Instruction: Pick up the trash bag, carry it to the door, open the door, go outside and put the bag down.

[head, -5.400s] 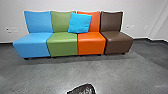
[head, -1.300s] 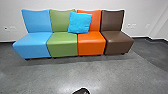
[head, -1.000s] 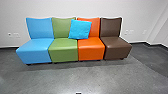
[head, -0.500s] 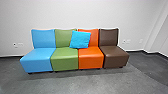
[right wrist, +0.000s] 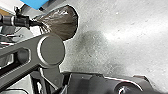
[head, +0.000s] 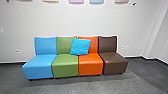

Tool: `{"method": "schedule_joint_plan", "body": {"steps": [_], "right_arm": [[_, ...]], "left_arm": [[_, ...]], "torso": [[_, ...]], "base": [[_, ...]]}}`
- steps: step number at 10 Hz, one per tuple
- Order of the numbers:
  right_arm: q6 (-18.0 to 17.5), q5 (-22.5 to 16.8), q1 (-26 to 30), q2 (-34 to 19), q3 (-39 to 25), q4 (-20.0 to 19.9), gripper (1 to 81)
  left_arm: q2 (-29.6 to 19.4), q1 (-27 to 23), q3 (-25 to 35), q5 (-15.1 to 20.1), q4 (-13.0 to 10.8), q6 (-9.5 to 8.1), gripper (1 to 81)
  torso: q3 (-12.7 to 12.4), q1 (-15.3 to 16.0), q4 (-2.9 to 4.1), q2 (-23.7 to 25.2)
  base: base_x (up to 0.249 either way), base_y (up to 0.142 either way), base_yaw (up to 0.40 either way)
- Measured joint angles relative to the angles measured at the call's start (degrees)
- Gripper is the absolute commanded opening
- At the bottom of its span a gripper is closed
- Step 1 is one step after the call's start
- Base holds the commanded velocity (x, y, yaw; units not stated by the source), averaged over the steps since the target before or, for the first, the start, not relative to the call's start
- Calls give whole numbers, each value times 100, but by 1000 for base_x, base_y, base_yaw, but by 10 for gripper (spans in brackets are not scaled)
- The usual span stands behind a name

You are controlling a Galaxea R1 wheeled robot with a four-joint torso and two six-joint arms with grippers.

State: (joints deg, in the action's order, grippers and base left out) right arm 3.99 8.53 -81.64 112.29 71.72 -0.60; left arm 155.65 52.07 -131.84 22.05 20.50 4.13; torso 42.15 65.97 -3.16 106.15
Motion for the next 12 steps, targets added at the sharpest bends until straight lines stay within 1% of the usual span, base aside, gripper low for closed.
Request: {"method": "schedule_joint_plan", "body": {"steps": [3, 6, 8, 9, 10, 12], "right_arm": [[2, -5, 0, 212, 154, -2, 811], [0, 1, 6, 488, 516, -4, 811], [2, 4, 6, 621, 555, -2, 811], [2, 4, 9, 692, 588, -2, 811], [2, 1, 9, 786, 618, -2, 811], [4, -7, 5, 1012, 756, 0, 811]], "left_arm": [[-608, 105, 750, 32, -15, 9, 10], [-1287, 325, 1490, 27, -41, 79, 10], [-1582, 584, 1853, 11, -78, 234, 10], [-1648, 733, 2030, -23, -80, 341, 10], [-1707, 905, 2146, -48, -80, 421, 10], [-1832, 1232, 2164, -95, -80, 571, 10]], "torso": [[-50, -350, 0, -549], [-50, -728, 0, -1139], [-50, -977, 0, -1528], [-83, -1079, 0, -1685], [-179, -1173, 0, -1834], [-507, -1420, 0, -2208]], "base": [[0, 0, 0], [0, 0, 0], [0, 0, 0], [0, 0, 0], [0, 0, 0], [0, 0, 0]]}}
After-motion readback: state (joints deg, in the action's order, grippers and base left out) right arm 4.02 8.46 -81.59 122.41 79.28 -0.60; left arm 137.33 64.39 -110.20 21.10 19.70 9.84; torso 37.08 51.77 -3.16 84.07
